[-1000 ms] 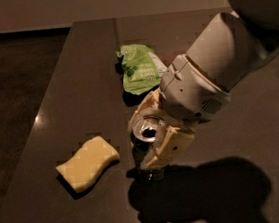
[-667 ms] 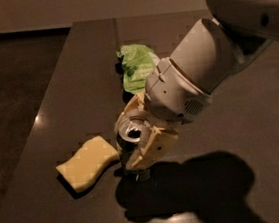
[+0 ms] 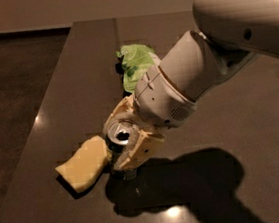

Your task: Move green can near sponge

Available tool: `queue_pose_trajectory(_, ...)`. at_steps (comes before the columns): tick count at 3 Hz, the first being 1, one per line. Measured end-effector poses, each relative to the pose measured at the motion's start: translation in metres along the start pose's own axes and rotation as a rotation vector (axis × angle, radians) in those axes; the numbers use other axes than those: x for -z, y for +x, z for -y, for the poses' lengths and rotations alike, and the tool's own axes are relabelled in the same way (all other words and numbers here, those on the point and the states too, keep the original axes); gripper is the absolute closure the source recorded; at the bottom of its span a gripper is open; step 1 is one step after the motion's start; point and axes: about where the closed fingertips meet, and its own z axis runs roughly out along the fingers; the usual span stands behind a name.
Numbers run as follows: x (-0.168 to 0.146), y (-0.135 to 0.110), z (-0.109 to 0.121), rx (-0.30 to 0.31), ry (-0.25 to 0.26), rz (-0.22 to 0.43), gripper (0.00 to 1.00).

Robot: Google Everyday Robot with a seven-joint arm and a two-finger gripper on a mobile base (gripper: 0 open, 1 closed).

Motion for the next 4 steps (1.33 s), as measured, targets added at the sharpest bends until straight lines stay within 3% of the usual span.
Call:
queue_pose_trajectory(1, -0.0037, 0.0054, 0.0029, 0.012, 0.003, 0.002, 0.36)
queue_pose_trajectory(2, -0.0053, 0.0082, 0.0034, 0.022, 0.006, -0.001, 0.05)
queue_pose_trajectory(4, -0.0051, 0.0068, 0.0029, 0.024, 0.007, -0.003, 0.00)
